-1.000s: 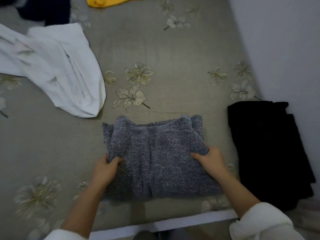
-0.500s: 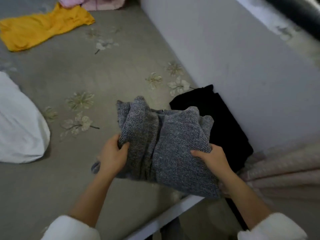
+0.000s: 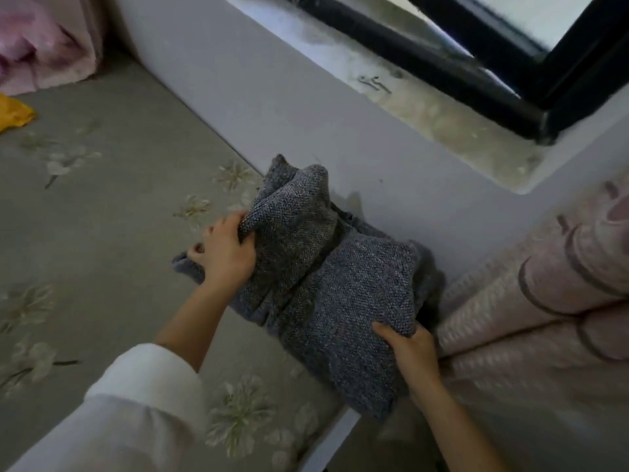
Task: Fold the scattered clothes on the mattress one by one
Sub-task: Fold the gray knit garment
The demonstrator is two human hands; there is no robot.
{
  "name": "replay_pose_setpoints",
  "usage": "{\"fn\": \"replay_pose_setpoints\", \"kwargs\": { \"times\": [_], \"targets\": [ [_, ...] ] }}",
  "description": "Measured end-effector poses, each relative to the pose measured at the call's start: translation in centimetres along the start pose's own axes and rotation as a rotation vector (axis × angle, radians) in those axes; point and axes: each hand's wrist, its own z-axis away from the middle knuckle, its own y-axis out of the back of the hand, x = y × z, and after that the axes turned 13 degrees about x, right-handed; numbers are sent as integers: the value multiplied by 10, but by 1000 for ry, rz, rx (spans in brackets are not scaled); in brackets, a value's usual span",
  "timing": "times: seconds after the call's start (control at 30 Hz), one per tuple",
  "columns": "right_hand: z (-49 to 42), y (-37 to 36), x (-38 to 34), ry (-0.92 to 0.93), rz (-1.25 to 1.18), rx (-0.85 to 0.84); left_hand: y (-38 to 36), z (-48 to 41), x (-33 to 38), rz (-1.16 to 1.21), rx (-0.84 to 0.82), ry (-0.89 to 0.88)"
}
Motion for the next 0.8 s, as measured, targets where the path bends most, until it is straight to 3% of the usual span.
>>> {"fn": "replay_pose_setpoints", "kwargs": {
  "times": [0.17, 0.33, 0.4, 0.5, 0.57, 0.7, 0.8],
  "targets": [
    [-37, 0, 23, -126, 45, 60, -56, -44, 12, -90, -37, -48],
    [-57, -5, 54, -197, 413, 86, -112, -22, -16, -198, -464, -62],
    [-59, -13, 48, -110, 543, 150, -130, -4, -29, -267, -579, -84],
    [-63, -29, 31, 252, 750, 223, -146, 12, -37, -308, -541, -108],
    [-68, -45, 23, 417, 832, 109, -150, 19, -35, -292, -460, -139],
    [-90, -73, 33, 376, 1028, -89, -157, 47, -36, -272, -340, -151],
    [-109, -74, 47, 332, 1133, -122, -163, 70, -37, -270, -337, -193]
  ]
}}
